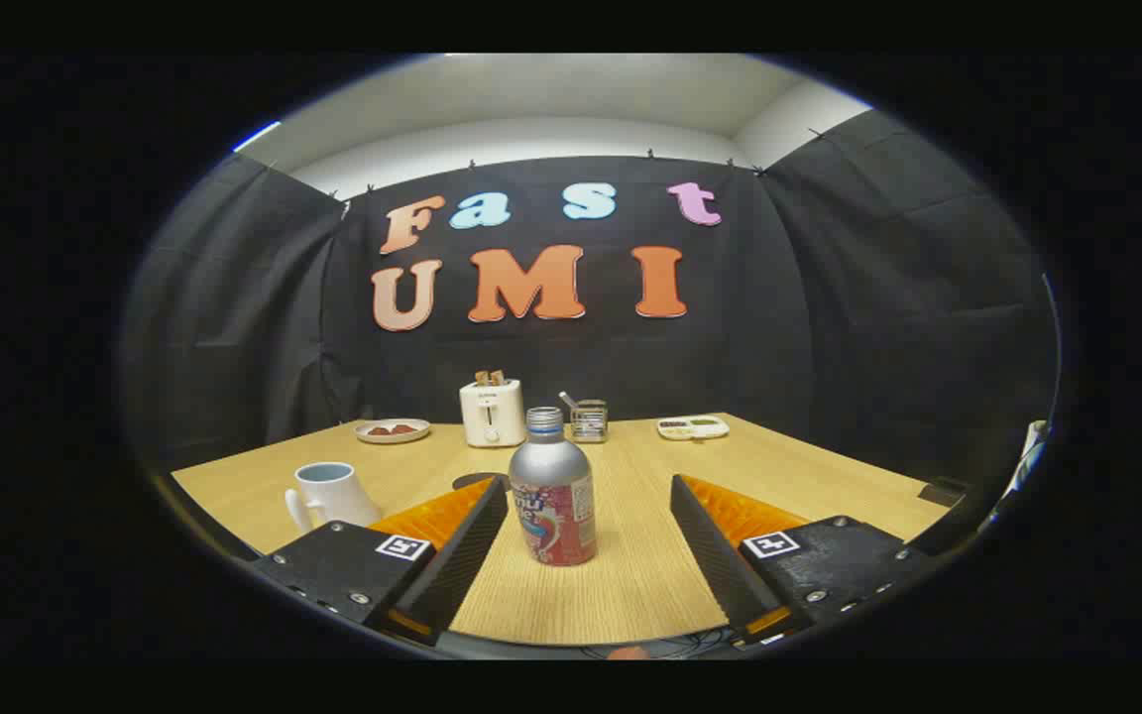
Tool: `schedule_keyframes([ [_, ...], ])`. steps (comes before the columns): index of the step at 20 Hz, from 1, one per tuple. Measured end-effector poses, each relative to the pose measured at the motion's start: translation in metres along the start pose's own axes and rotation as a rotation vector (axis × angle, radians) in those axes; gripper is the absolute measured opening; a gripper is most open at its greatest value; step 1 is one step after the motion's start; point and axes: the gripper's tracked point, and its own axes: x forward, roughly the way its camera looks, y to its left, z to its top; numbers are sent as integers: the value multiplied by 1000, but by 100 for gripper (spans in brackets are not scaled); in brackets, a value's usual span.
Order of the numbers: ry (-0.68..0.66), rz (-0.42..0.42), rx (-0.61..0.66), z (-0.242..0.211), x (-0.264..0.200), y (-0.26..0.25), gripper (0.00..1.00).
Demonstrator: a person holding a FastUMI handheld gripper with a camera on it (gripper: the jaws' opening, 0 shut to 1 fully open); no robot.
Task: Take the bottle from table, then pour the juice into the cup, finally place the bottle on the coaster
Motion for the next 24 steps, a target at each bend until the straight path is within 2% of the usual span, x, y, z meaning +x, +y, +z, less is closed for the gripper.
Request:
schedule_keyframes([
  [7, 12, 34, 1, -2, 0, 11, 98],
  [20, 33, 37, -25, -7, 3, 15, 99],
  [24, 38, 42, -67, -8, 12, 17, 99],
])
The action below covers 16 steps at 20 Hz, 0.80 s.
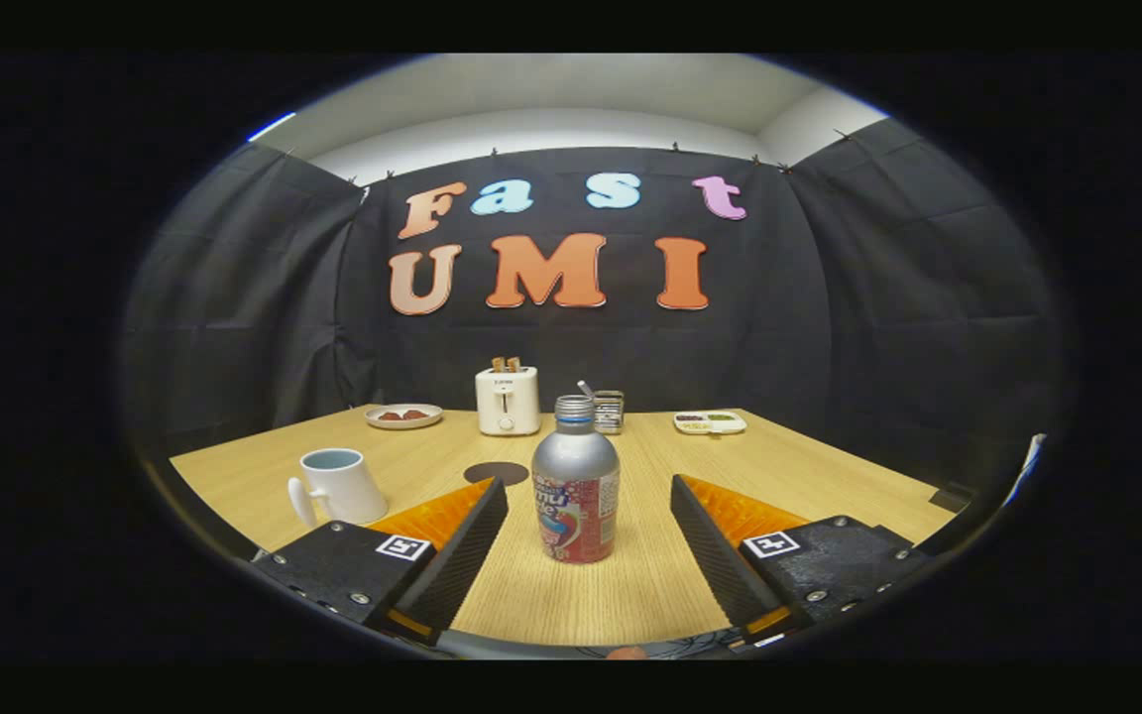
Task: Take the bottle from table, then pour the juice into the cup, finally place the bottle on the coaster
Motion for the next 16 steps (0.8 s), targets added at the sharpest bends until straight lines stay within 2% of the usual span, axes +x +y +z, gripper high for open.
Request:
schedule_keyframes([
  [16, 60, 16, -14, -8, 43, 13, 99],
])
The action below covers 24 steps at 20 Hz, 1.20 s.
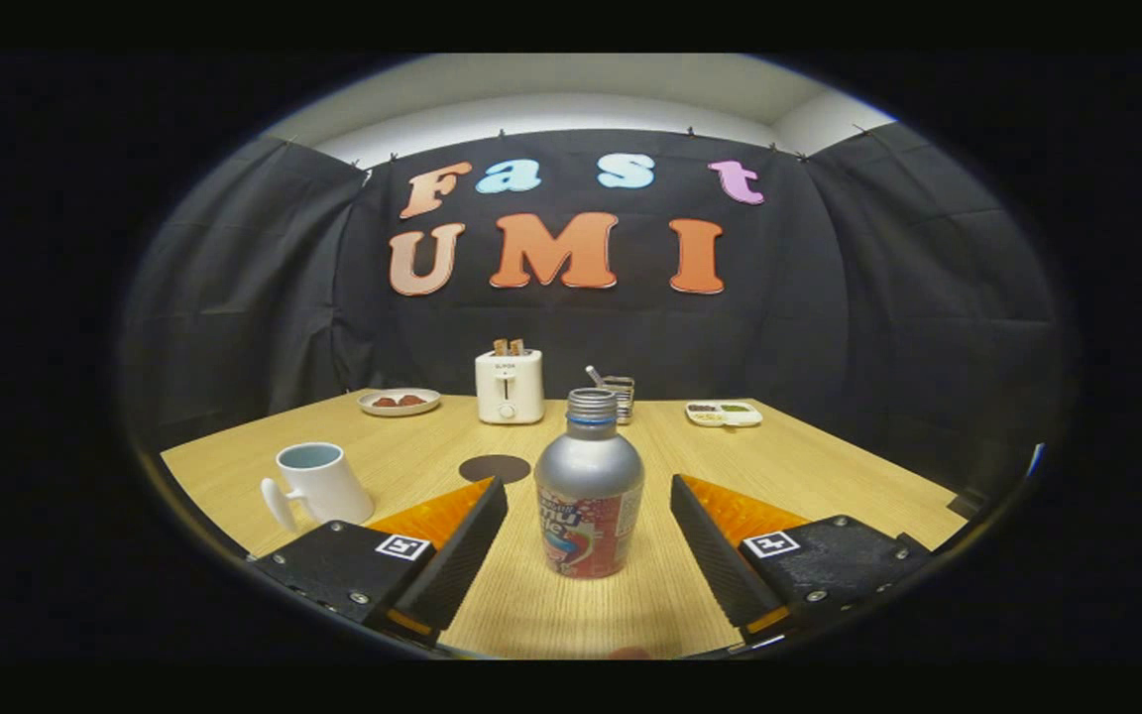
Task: Take the bottle from table, then pour the juice into the cup, finally place the bottle on the coaster
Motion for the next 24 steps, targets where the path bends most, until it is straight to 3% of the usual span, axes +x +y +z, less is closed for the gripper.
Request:
schedule_keyframes([
  [21, 129, 11, 18, -52, 38, 8, 98],
  [24, 140, -1, -20, -56, 40, 6, 90],
])
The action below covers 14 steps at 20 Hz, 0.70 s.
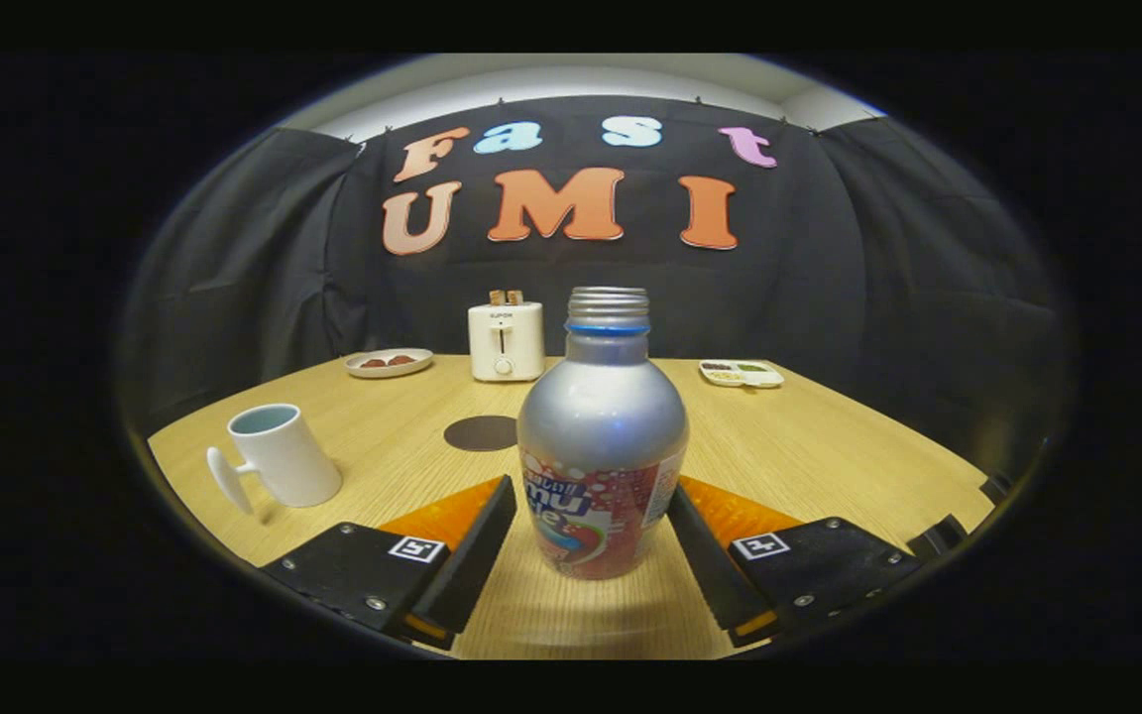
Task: Take the bottle from table, then pour the juice into the cup, finally place the bottle on the coaster
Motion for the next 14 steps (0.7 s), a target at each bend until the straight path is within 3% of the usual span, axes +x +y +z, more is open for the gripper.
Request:
schedule_keyframes([
  [4, 10, 8, 0, -1, -1, 3, 82],
  [14, -3, 4, -19, 10, -6, 12, 79],
])
